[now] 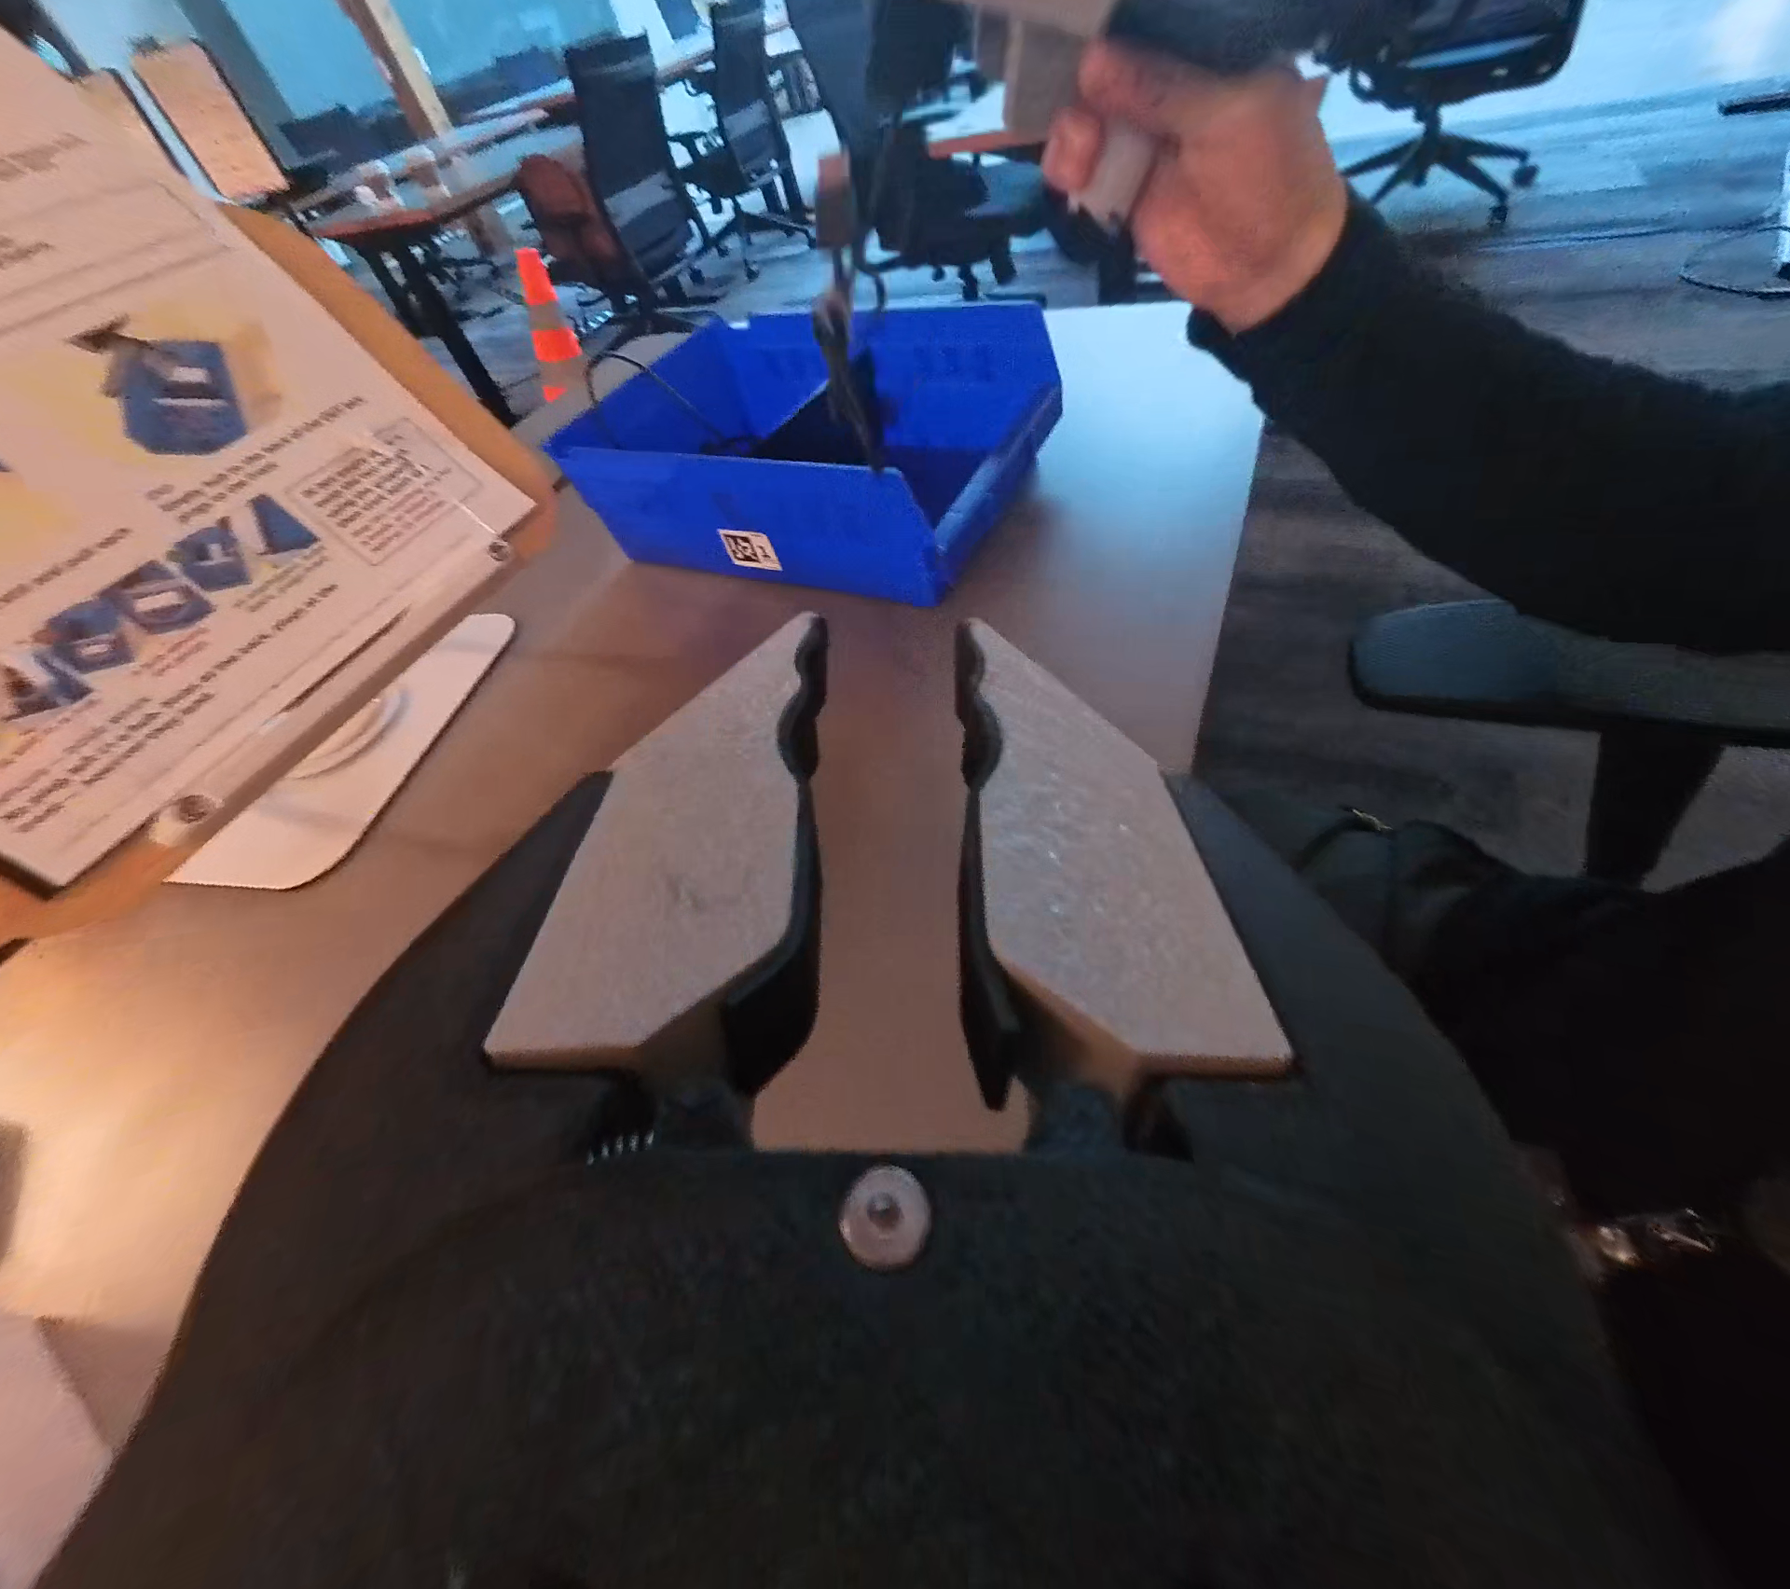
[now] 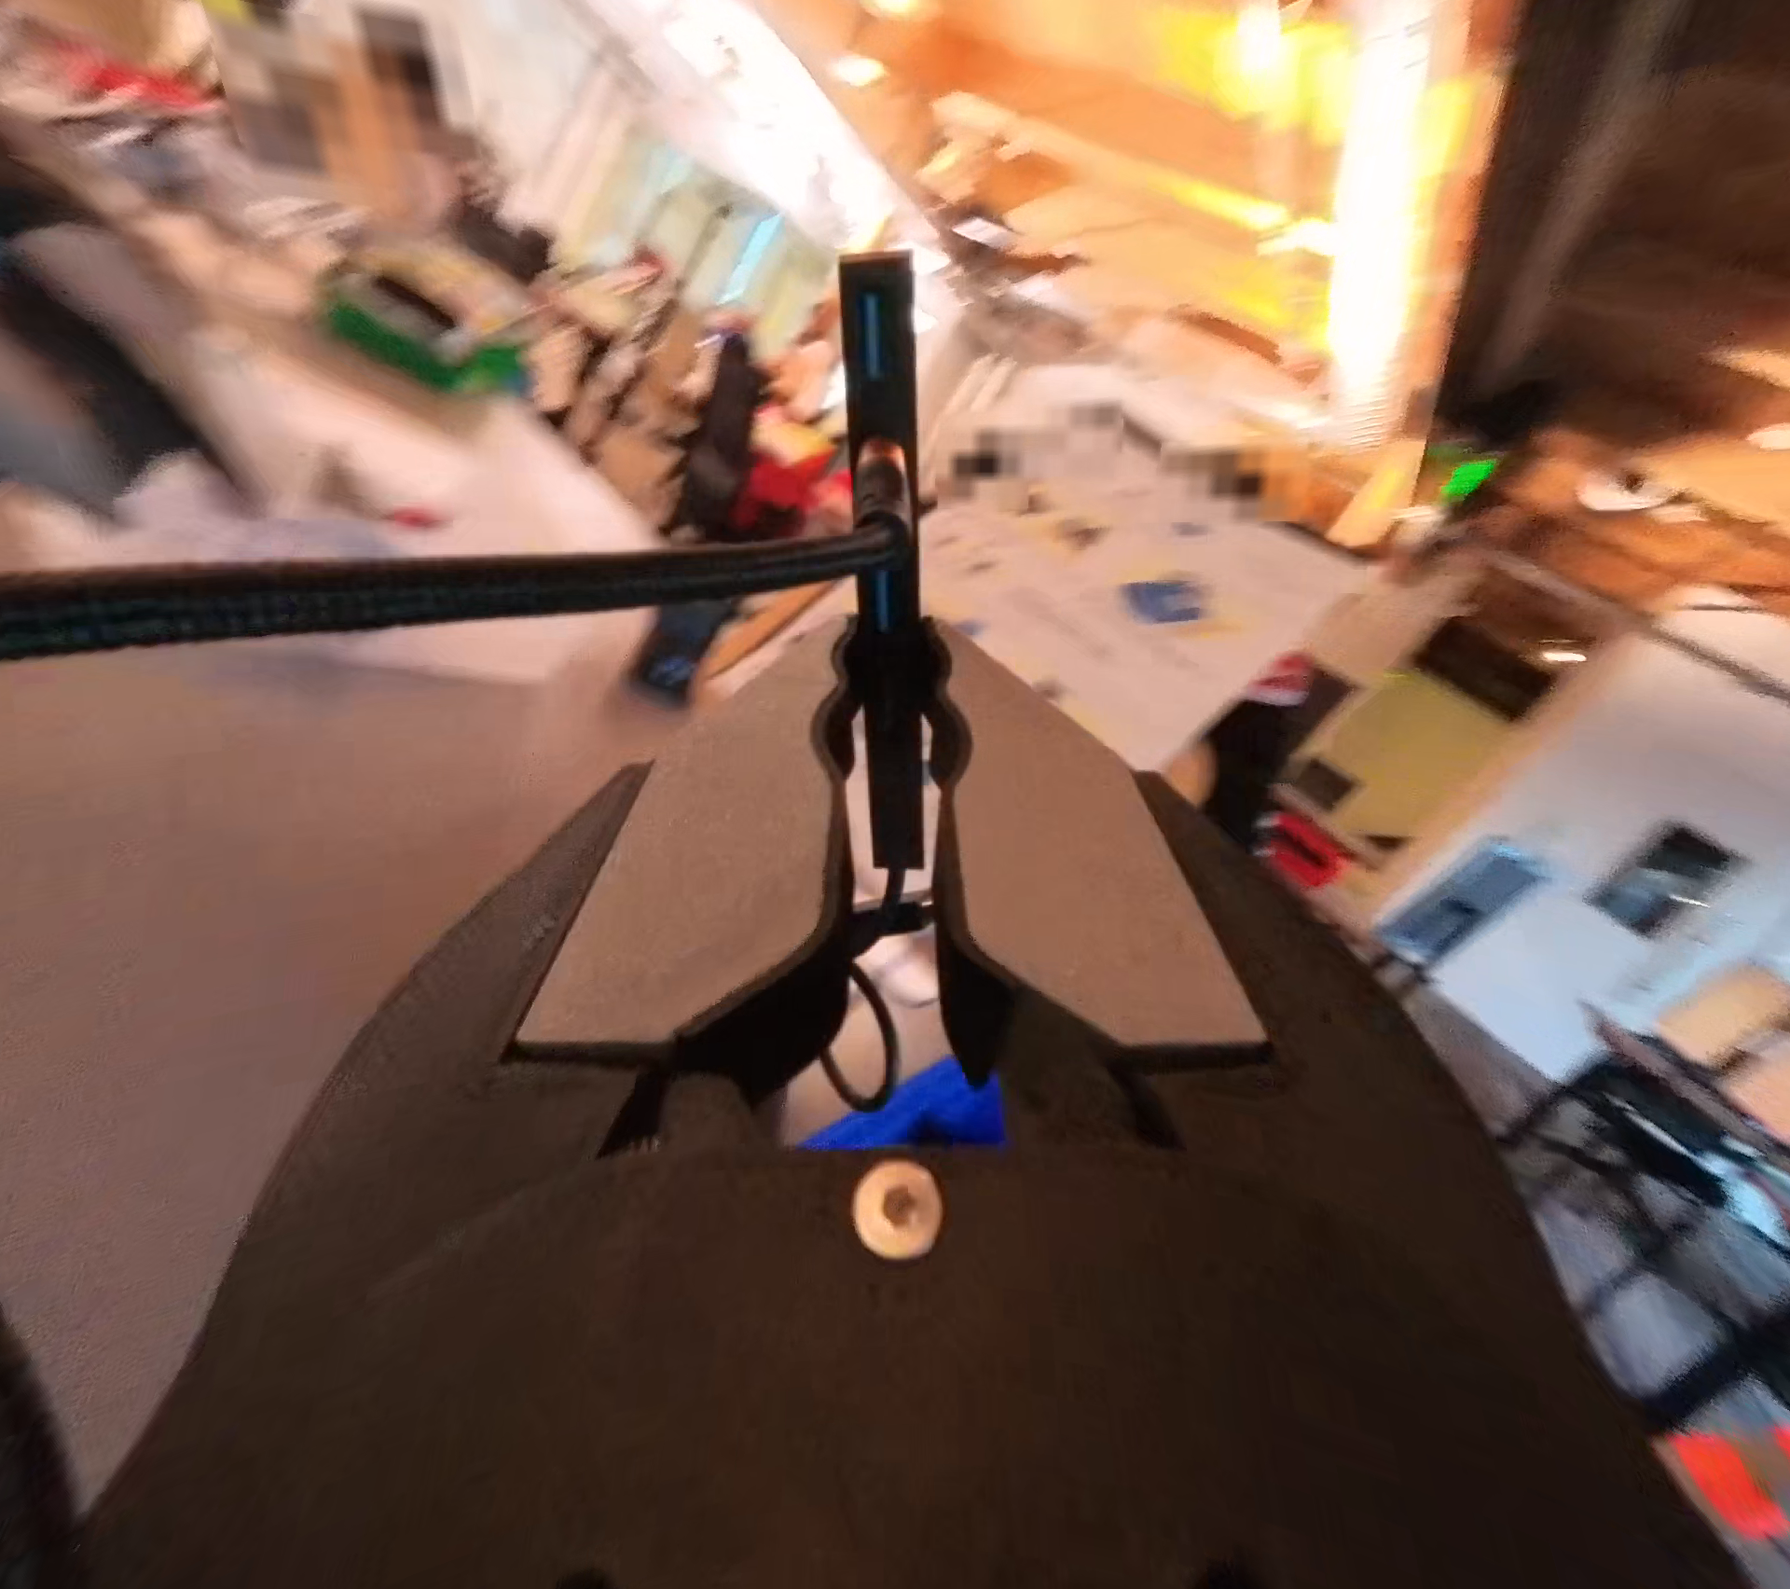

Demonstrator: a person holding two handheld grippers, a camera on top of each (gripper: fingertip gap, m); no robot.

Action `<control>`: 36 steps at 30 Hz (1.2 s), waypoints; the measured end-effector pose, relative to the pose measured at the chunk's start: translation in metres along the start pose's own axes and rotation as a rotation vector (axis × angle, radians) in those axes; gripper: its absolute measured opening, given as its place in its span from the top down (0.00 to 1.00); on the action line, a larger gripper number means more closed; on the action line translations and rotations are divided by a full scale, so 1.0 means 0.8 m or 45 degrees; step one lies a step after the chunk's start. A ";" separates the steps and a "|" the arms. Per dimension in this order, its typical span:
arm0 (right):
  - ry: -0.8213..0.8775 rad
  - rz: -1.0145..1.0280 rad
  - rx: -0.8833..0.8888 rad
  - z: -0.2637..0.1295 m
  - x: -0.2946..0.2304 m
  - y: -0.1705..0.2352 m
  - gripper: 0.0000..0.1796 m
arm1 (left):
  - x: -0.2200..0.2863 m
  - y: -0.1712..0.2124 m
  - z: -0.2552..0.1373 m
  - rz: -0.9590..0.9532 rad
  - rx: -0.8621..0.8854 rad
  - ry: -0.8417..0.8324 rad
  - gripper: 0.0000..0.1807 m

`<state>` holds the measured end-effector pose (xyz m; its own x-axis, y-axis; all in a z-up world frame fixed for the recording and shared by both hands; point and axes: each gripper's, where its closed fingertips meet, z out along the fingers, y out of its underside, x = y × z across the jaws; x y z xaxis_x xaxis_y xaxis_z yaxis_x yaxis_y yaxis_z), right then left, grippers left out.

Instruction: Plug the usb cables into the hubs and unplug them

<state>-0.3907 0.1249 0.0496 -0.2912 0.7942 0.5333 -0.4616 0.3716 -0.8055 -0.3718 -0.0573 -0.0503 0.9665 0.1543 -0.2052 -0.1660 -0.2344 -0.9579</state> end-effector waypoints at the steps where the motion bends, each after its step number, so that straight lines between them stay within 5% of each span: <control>1: 0.106 -0.008 0.023 0.001 0.040 -0.008 0.96 | -0.004 -0.004 -0.006 0.009 0.013 -0.018 0.88; 5: 0.223 -0.033 -0.127 0.037 0.157 0.014 0.96 | -0.011 -0.013 -0.019 0.026 0.054 -0.052 0.90; 8: 0.120 -0.004 -0.410 0.073 0.190 0.108 0.96 | -0.017 -0.009 -0.020 0.015 0.051 -0.058 0.90; 11: -0.069 0.075 -0.992 0.064 0.179 0.272 0.95 | -0.019 -0.007 -0.021 -0.010 0.058 -0.041 0.90; 14: -0.124 0.128 -1.776 -0.010 0.165 0.421 0.94 | -0.014 -0.009 -0.022 -0.044 0.088 0.004 0.91; 16: -0.110 0.120 -2.114 -0.048 0.163 0.459 0.93 | -0.020 -0.006 -0.024 -0.024 0.065 -0.035 0.91; 18: -0.082 0.065 -2.217 -0.054 0.170 0.461 0.92 | -0.024 -0.004 -0.027 -0.015 0.057 -0.054 0.91; 23: 0.008 -0.146 -2.100 -0.031 0.204 0.413 0.85 | -0.041 0.002 -0.037 -0.063 0.059 -0.084 0.88; 27: 0.123 -0.075 -1.883 -0.027 0.214 0.355 0.83 | -0.049 0.006 -0.044 -0.105 0.051 -0.086 0.84; 34: 0.073 0.456 -0.850 -0.004 0.071 0.207 0.75 | -0.047 0.002 -0.036 -0.145 0.033 -0.120 0.73; 36: 0.036 0.687 -0.675 -0.008 0.014 0.182 0.67 | -0.043 -0.010 -0.031 -0.166 0.092 -0.114 0.78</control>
<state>-0.4554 0.1913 -0.0631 -0.3376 0.9408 0.0288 0.2054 0.1035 -0.9732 -0.3988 -0.0850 -0.0309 0.9600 0.2644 -0.0921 -0.0569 -0.1378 -0.9888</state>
